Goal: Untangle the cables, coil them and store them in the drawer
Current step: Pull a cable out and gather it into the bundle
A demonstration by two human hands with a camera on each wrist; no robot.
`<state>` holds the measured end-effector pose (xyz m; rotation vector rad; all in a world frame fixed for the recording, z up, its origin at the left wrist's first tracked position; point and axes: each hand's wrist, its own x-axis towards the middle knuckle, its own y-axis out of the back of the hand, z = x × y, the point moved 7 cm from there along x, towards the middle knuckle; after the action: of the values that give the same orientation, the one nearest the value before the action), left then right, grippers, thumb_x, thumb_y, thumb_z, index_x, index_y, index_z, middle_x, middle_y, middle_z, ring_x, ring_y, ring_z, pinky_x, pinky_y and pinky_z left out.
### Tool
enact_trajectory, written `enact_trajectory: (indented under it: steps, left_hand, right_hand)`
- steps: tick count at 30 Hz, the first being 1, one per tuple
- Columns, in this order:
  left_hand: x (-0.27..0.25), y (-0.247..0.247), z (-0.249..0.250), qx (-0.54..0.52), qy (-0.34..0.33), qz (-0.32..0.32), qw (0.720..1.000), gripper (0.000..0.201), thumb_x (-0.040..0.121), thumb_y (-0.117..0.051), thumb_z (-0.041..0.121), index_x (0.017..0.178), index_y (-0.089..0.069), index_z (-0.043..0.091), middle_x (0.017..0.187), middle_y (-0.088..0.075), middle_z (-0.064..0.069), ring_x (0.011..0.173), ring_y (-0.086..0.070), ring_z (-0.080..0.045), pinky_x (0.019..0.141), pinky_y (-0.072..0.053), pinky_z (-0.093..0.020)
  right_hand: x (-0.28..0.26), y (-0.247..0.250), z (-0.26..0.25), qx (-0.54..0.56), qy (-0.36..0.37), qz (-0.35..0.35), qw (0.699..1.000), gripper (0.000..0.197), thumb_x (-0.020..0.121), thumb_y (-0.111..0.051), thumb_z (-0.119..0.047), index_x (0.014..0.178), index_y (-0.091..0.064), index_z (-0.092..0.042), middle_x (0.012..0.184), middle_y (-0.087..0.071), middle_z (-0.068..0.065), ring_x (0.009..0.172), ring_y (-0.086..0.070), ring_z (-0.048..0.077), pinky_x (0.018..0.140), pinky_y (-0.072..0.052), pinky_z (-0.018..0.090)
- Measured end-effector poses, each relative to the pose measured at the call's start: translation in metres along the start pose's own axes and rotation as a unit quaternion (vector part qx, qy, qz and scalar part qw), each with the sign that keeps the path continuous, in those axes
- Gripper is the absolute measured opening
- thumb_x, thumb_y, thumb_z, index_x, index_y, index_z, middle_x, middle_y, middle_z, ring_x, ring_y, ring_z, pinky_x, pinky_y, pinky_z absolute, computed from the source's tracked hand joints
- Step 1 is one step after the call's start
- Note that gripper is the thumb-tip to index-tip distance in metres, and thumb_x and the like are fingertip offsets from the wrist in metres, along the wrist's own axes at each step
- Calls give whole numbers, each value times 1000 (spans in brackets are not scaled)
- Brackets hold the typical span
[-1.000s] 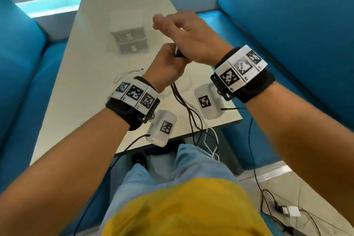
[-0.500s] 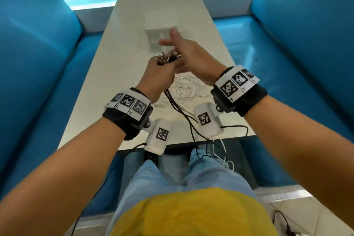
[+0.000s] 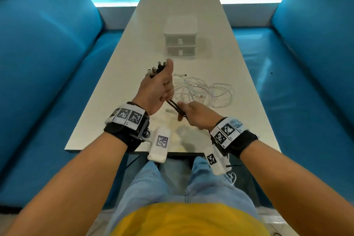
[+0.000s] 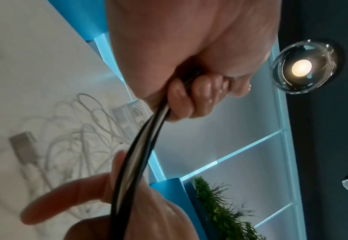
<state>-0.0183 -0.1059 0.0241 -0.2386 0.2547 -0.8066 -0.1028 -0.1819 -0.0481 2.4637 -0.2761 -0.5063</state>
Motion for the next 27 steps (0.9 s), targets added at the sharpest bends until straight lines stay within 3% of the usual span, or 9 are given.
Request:
enact_trajectory:
  steps: [3,6,12,15,18,20,22,24,27]
  left_hand:
    - [3,16,-9,-39,17,39,998,49,88,-55,50,56,-30,23,45,-20,7,38,-17,-8,39,-14,-22]
    - [6,35,-8,-58,29,79,995,51,93,-51,49,56,-28,23,46,-18,7,39,-15,-8,39,-12,-22]
    - [2,58,-19,-33,37,102,994,48,91,-58,46,59,-29,24,48,-19,7,41,-15,-8,37,-15,-21]
    - [0,69,-28,-51,24,102,993,42,84,-70,33,60,-36,25,48,-22,9,41,-16,-7,39,-15,-21]
    - [2,72,-33,-57,9,84,995,35,79,-74,24,65,-41,26,52,-27,11,40,-20,-5,39,-14,-20]
    - [5,67,-34,-56,3,68,996,26,76,-71,23,71,-46,24,56,-31,10,40,-22,-4,38,-16,-18]
    - [8,57,-36,-49,6,47,998,22,75,-71,21,82,-49,22,57,-35,11,41,-24,-4,38,-20,-17]
    - [10,44,-36,-27,3,21,999,28,75,-71,16,95,-53,17,58,-37,9,43,-25,-5,40,-20,-18]
    - [7,16,-34,16,-19,-18,1000,32,76,-70,13,105,-57,9,64,-44,4,47,-32,-5,42,-19,-19]
  right_hand:
    - [5,-7,0,-116,25,-42,992,43,101,-36,-37,83,-64,-9,72,-63,5,63,-56,17,62,-44,29]
    - [16,-5,-10,-190,65,-3,980,23,95,-51,-28,102,-66,-11,101,-64,5,90,-60,22,78,-46,31]
    - [43,-15,-19,-318,44,52,946,26,89,-53,-17,114,-61,-16,111,-59,8,101,-60,29,76,-44,32]
    - [46,-12,-20,-353,50,66,932,16,90,-57,-24,102,-64,-17,104,-60,5,95,-61,27,71,-43,31]
    - [40,7,-21,-251,53,88,963,12,90,-61,-31,93,-68,-21,93,-61,-1,88,-59,17,70,-40,28]
    - [28,26,-27,-86,68,121,987,11,90,-63,-32,90,-66,-22,78,-61,-4,67,-56,2,62,-39,22]
    - [10,39,-41,55,104,134,984,12,93,-61,-26,94,-66,-16,70,-62,1,46,-49,-3,50,-36,12]
    - [-4,45,-54,129,135,134,973,14,94,-59,-18,101,-67,-10,71,-63,4,53,-53,-2,52,-40,8]
    - [-11,50,-62,172,156,149,961,19,91,-55,-1,101,-67,-11,76,-65,-1,66,-61,8,65,-51,20]
